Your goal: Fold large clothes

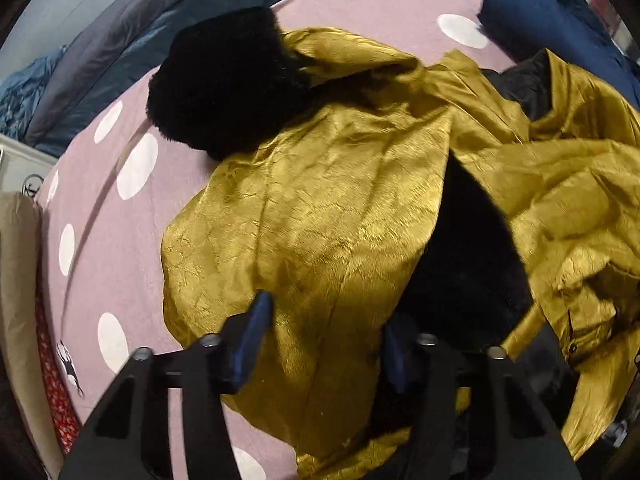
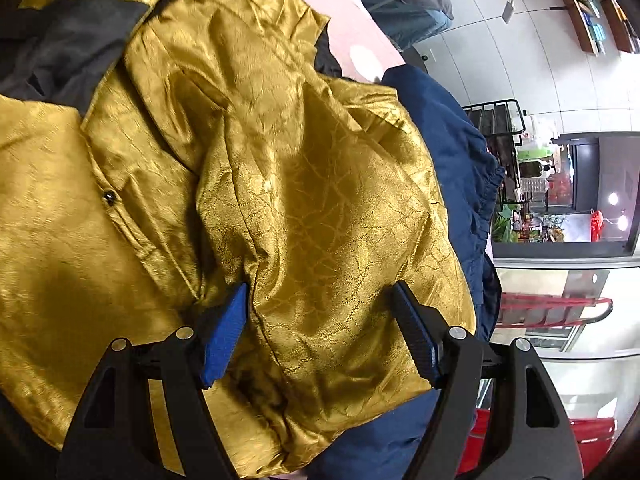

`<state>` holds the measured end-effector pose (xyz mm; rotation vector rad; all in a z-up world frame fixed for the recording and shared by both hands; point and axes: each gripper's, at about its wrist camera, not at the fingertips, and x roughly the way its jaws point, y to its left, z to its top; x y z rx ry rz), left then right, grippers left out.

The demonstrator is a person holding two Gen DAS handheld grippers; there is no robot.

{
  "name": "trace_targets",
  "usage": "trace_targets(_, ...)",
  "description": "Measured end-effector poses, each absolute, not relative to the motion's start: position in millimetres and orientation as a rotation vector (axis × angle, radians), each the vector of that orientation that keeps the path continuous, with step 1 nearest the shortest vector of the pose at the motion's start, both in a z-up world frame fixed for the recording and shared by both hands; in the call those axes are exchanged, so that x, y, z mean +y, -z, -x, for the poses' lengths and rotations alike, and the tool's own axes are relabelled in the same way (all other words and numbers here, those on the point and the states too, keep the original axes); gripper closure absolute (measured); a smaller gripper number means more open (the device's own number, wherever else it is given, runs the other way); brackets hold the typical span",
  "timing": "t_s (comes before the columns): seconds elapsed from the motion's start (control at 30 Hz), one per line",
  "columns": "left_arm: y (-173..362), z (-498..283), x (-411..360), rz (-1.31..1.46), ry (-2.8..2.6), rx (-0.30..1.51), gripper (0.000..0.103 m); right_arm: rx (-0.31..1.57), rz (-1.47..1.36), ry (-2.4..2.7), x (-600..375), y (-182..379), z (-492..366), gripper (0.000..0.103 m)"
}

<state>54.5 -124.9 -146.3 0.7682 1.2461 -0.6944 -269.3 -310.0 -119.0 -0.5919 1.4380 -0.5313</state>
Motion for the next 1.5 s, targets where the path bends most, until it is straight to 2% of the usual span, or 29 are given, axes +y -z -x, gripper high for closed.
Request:
trace_targets(0.03, 145, -59, -121, -0.769, 0.683, 1.242, 0.076, 1.435, 0.584, 0.538, -311, 118, 269, 0.045)
trace_targets(0.07, 144, -63, -120, -0.768, 0.671, 1.240, 0.088, 1.434, 0.571, 0.551, -316, 118, 268, 0.057)
trace_targets(0.1, 143, -68, -116, -0.758, 0.660, 1.240, 0.089, 1.431, 0.547, 0.562, -321, 116, 268, 0.070)
trace_targets(0.2, 129, -91, -96, -0.646, 0.613, 1.235, 0.093, 1.394, 0.417, 0.580, -339, 101, 266, 0.085)
trace_targets(0.33, 97, -127, -41, -0.483, 0.510, 1.199, 0.095, 1.264, 0.214, 0.635, -373, 58, 266, 0.090)
trace_targets(0.47, 75, -147, 10, -0.375, 0.443, 1.206, 0.095, 1.146, 0.138, 0.707, -396, 18, 264, 0.093)
trace_targets(0.67, 40, -155, 76, -0.250, 0.279, 1.114, 0.095, 0.972, 0.022, 0.779, -425, -37, 263, 0.095)
trace_targets(0.93, 25, -188, 129, -0.150, 0.096, 1.052, 0.095, 0.823, -0.117, 0.806, -466, -59, 249, 0.099)
trace_targets(1.03, 42, -200, 120, -0.206, 0.085, 1.106, 0.090, 0.850, -0.198, 0.825, -490, -43, 237, 0.099)
trace_targets(1.1, 53, -200, 118, -0.208, 0.087, 1.153, 0.073, 0.909, -0.324, 0.839, -507, -21, 231, 0.098)
trace_targets(1.13, 58, -197, 124, -0.200, 0.085, 1.156, 0.048, 0.961, -0.379, 0.848, -512, -9, 230, 0.098)
trace_targets(1.17, 60, -192, 125, -0.188, 0.079, 1.159, 0.022, 0.977, -0.418, 0.855, -513, -1, 232, 0.093)
trace_targets(1.2, 60, -188, 127, -0.174, 0.083, 1.152, 0.017, 0.977, -0.456, 0.857, -511, 5, 237, 0.079)
trace_targets(1.23, 61, -181, 129, -0.148, 0.097, 1.137, 0.016, 0.982, -0.482, 0.852, -509, 11, 243, 0.065)
trace_targets(1.27, 62, -176, 133, -0.128, 0.111, 1.144, 0.016, 0.988, -0.493, 0.856, -507, 15, 249, 0.031)
trace_targets(1.3, 68, -171, 137, -0.112, 0.125, 1.173, 0.016, 0.974, -0.495, 0.868, -502, 18, 258, 0.025)
trace_targets(1.4, 74, -157, 148, -0.108, 0.119, 1.200, 0.015, 0.963, -0.487, 0.846, -487, 21, 284, 0.025)
trace_targets(1.5, 75, -147, 162, -0.072, 0.098, 1.207, 0.011, 0.996, -0.458, 0.885, -481, 27, 306, 0.024)
